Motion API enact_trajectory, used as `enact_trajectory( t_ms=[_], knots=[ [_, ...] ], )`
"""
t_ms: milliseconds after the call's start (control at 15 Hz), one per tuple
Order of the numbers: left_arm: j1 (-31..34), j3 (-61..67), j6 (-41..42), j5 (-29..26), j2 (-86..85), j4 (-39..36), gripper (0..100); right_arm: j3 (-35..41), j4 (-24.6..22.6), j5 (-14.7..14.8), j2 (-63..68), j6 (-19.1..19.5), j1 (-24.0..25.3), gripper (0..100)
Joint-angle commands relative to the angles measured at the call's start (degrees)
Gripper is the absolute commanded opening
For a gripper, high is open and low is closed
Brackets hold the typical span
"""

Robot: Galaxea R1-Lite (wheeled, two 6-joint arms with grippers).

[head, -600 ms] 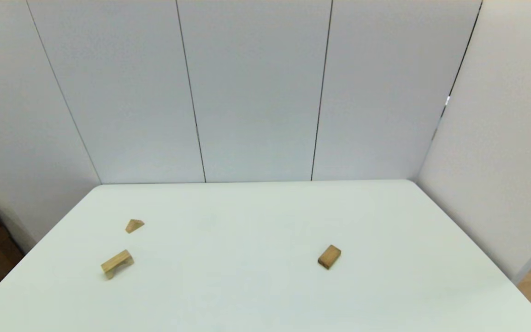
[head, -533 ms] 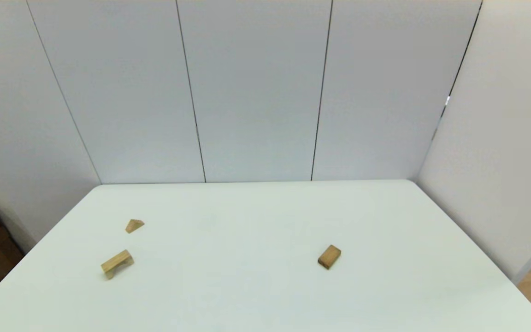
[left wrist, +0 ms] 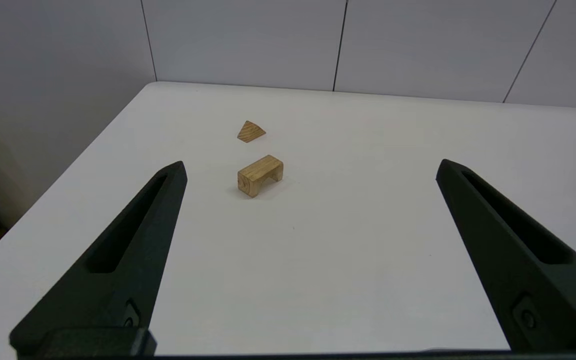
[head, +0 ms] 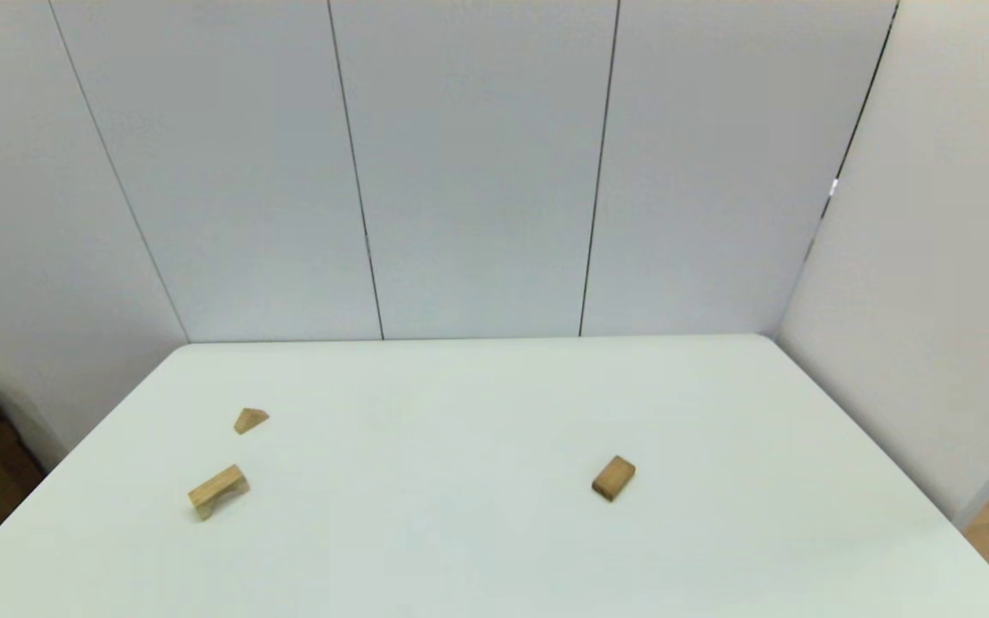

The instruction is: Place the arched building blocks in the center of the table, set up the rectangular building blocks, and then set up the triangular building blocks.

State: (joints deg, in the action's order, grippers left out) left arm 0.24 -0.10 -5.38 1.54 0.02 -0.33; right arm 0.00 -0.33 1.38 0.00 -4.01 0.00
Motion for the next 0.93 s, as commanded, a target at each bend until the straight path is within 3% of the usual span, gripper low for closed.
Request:
enact_trajectory(
  t_ms=[67, 333, 933],
  knots=[
    [0.02, 0.01, 0.01, 0.05, -0.02, -0.02, 100, 0.00, -0.02, 0.03, 0.00, -0.03, 0.00, 100],
    [0.02, -0.17, 0.10, 0.22, 1.03, 0.42, 100, 0.09, -0.02, 0.03, 0.00, -0.03, 0.00, 100],
    [0.02, -4.03, -1.30, -0.04, 20.19, 3.67, 100, 0.00, -0.02, 0.03, 0.00, -0.03, 0.00, 100]
  ],
)
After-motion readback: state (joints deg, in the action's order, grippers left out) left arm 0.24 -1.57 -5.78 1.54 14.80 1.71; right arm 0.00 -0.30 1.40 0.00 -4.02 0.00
